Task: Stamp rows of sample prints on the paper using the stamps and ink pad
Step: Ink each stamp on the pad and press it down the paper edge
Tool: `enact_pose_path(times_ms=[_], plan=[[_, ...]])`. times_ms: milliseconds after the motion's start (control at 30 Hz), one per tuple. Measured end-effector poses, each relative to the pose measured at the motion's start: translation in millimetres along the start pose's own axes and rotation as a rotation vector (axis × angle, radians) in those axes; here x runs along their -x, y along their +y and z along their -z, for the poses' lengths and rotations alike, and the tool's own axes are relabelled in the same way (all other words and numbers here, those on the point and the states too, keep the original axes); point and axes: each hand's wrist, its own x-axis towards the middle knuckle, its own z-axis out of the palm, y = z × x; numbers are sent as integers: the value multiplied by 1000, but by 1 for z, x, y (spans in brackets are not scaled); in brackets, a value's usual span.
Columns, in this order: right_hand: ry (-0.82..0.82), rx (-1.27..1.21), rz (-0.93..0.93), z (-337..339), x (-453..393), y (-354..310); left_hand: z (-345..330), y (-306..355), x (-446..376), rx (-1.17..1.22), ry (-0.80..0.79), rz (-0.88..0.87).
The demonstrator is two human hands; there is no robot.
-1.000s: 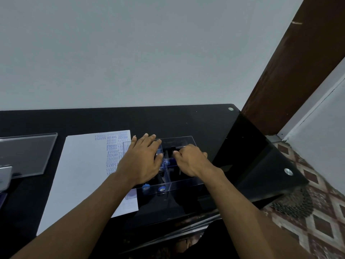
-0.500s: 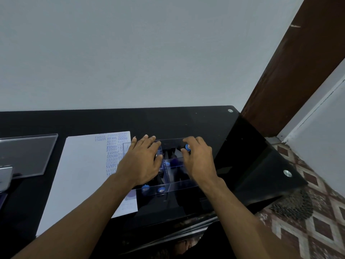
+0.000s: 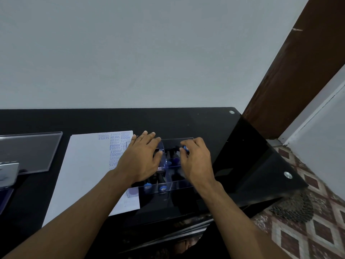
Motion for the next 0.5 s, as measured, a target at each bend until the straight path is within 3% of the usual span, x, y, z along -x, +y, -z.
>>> enact_pose_path(times_ms=[200,500], plan=[[17,-41,97,-13,6,-51,27,-22,37,-32,84,0],[-143,-165,173,-60,31,-152,72,-85,126,-134,80,233]])
